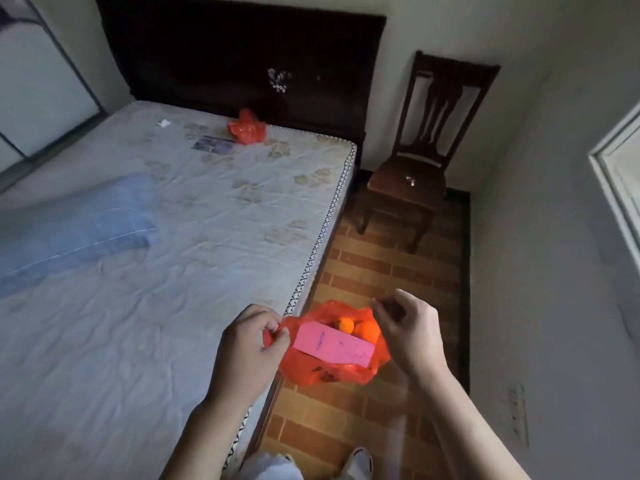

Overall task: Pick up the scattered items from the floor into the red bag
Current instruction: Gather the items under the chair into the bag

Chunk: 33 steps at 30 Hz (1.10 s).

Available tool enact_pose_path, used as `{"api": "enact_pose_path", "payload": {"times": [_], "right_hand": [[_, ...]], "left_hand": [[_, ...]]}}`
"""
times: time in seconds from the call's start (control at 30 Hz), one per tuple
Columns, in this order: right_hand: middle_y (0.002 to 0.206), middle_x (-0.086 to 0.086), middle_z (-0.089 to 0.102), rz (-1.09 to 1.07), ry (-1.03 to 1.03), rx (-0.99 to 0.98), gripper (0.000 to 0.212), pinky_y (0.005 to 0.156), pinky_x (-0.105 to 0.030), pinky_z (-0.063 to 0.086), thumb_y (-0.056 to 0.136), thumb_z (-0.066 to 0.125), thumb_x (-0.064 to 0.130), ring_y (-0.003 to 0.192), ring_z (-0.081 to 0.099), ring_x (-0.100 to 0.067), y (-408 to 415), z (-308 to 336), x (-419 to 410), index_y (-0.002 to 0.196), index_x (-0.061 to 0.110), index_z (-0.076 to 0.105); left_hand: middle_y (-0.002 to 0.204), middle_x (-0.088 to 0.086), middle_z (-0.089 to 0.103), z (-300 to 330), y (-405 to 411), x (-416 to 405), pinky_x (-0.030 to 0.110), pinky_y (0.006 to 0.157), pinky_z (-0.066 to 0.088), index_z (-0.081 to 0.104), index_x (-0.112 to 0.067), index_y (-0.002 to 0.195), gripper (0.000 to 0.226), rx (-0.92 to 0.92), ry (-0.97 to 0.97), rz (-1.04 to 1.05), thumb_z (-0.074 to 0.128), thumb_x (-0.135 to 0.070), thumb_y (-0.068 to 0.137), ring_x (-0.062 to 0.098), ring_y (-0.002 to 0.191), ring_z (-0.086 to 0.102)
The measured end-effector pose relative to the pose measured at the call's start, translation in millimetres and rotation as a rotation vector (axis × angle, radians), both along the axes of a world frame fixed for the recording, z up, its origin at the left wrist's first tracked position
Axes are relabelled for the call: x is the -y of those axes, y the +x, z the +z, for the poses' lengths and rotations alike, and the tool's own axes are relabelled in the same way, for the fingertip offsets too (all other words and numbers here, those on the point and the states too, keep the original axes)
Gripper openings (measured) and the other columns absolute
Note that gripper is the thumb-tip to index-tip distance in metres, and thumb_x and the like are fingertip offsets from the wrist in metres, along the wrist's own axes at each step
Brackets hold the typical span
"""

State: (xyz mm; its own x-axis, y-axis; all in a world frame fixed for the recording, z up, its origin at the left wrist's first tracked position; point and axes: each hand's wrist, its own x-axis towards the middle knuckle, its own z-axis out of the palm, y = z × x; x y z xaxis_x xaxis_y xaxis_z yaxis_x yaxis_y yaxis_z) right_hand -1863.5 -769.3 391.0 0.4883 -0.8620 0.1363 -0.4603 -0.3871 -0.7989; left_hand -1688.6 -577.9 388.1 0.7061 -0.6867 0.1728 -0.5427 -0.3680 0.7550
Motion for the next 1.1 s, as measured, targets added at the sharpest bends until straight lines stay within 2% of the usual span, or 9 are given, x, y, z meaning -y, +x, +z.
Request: {"api": "enact_pose_path", "payload": {"times": [0.07,0.13,0.27,0.33,0.43,0.57,0.73,0.9,1.1], "right_hand": [[0.058,0.012,0.061,0.013,0.032,0.008,0.041,0.054,-0.024,0.041,0.088,0.08,0.02,0.056,0.054,-0.005,5,-5,4,0.061,0.031,0.052],[0.056,0.012,0.058,0.033,0.031,0.019,0.043,0.053,-0.02,0.039,0.088,0.08,0.019,0.056,0.053,-0.005,9,-7,10,0.06,0.032,0.05],[0.055,0.016,0.054,0.005,0.006,0.011,0.051,0.053,-0.012,0.036,0.088,0.081,0.017,0.058,0.055,0.0,12,-6,32,0.059,0.039,0.045],[0.059,0.016,0.059,-0.033,0.008,-0.015,0.042,0.055,-0.012,0.037,0.088,0.08,0.019,0.061,0.057,0.0,12,-7,42,0.062,0.036,0.053],[0.065,0.013,0.067,-0.076,0.032,-0.052,0.025,0.058,-0.023,0.047,0.088,0.08,0.02,0.064,0.063,-0.004,12,-9,55,0.068,0.027,0.065],[0.062,0.017,0.064,-0.154,-0.012,-0.112,0.031,0.055,-0.011,0.038,0.088,0.08,0.02,0.064,0.062,0.0,22,-5,68,0.066,0.031,0.061],[0.066,0.01,0.068,-0.278,-0.053,-0.122,0.017,0.059,-0.03,0.051,0.089,0.079,0.025,0.064,0.064,-0.009,29,-7,93,0.075,0.019,0.071],[0.067,0.014,0.069,-0.329,-0.045,-0.13,0.014,0.058,-0.016,0.044,0.09,0.078,0.024,0.069,0.065,-0.004,31,-18,125,0.077,0.021,0.073],[0.067,0.015,0.068,-0.293,0.031,-0.167,0.013,0.058,-0.008,0.04,0.089,0.08,0.023,0.071,0.064,0.001,33,-65,177,0.078,0.019,0.074]], "left_hand": [[0.088,-0.011,0.066,-4,2,0,0.017,0.078,0.046,0.056,-0.018,0.065,0.034,-0.004,0.035,0.018,0.08,0.0,0.081,0.009,0.088,0.067],[0.087,-0.01,0.066,-5,7,9,0.015,0.077,0.045,0.057,-0.019,0.066,0.033,0.002,0.05,0.02,0.081,0.0,0.081,0.009,0.087,0.067],[0.086,-0.011,0.065,-6,25,42,0.02,0.078,0.048,0.058,-0.02,0.067,0.032,0.018,0.043,-0.011,0.081,-0.001,0.08,0.008,0.086,0.066],[0.086,-0.011,0.065,-5,36,58,0.02,0.077,0.047,0.059,-0.02,0.067,0.031,0.022,0.034,-0.031,0.08,-0.001,0.08,0.008,0.085,0.066],[0.086,-0.011,0.065,-9,49,78,0.029,0.078,0.051,0.058,-0.021,0.066,0.031,0.008,0.018,-0.047,0.08,-0.004,0.08,0.008,0.085,0.066],[0.086,-0.01,0.065,-25,65,96,0.03,0.079,0.052,0.058,-0.02,0.066,0.029,-0.061,0.016,-0.085,0.078,-0.006,0.081,0.006,0.085,0.066],[0.086,-0.009,0.065,-42,90,132,0.038,0.078,0.055,0.059,-0.021,0.067,0.026,-0.09,0.021,-0.144,0.078,-0.013,0.084,0.01,0.084,0.066],[0.085,-0.009,0.063,-59,98,172,0.039,0.075,0.055,0.054,-0.021,0.067,0.029,-0.094,0.061,-0.198,0.076,-0.015,0.085,0.016,0.081,0.065],[0.087,-0.011,0.061,-99,98,224,0.039,0.075,0.055,0.053,-0.023,0.068,0.03,-0.09,0.15,-0.212,0.076,-0.018,0.085,0.014,0.085,0.065]]}}
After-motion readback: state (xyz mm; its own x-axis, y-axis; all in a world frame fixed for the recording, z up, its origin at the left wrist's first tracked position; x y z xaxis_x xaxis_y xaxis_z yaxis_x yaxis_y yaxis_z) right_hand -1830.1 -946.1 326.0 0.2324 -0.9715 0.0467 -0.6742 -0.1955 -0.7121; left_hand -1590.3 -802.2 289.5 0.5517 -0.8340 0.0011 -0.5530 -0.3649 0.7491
